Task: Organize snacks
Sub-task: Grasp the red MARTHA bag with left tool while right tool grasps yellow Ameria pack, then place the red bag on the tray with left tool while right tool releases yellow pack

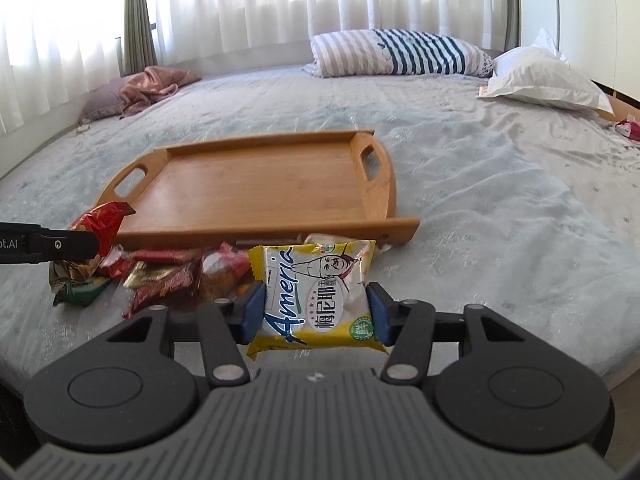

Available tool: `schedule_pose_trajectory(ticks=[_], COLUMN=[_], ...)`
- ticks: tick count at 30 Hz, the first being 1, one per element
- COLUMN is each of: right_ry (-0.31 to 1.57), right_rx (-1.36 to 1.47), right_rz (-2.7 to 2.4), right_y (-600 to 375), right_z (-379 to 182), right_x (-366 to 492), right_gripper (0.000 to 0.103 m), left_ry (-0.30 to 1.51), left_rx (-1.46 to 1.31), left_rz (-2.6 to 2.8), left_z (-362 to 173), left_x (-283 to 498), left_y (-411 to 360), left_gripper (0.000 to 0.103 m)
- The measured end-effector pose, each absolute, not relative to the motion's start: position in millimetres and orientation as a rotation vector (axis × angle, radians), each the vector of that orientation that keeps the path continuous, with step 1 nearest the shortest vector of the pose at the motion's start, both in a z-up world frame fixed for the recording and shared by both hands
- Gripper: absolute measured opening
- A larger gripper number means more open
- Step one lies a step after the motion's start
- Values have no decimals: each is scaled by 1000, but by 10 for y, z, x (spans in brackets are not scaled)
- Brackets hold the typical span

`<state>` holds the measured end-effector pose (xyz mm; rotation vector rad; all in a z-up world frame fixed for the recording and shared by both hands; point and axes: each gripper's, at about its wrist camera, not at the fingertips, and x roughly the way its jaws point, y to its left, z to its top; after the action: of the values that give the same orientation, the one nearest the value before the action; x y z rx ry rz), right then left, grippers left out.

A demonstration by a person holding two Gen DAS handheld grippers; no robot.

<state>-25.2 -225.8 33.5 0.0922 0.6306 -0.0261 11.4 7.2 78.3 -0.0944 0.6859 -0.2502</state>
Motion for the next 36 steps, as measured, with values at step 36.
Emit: schedule_pose_trajectory(ticks=[36], right_ry=[844], right_rx=[161], right_rz=[154], right_y=[-2831], right_z=[484], right_x=[2684], right_gripper=[59], left_ry=[888], left_rx=[-68], left_rz=[-215], left_z=[629], left_x=[2941], left_y=[-892], left_gripper=[37])
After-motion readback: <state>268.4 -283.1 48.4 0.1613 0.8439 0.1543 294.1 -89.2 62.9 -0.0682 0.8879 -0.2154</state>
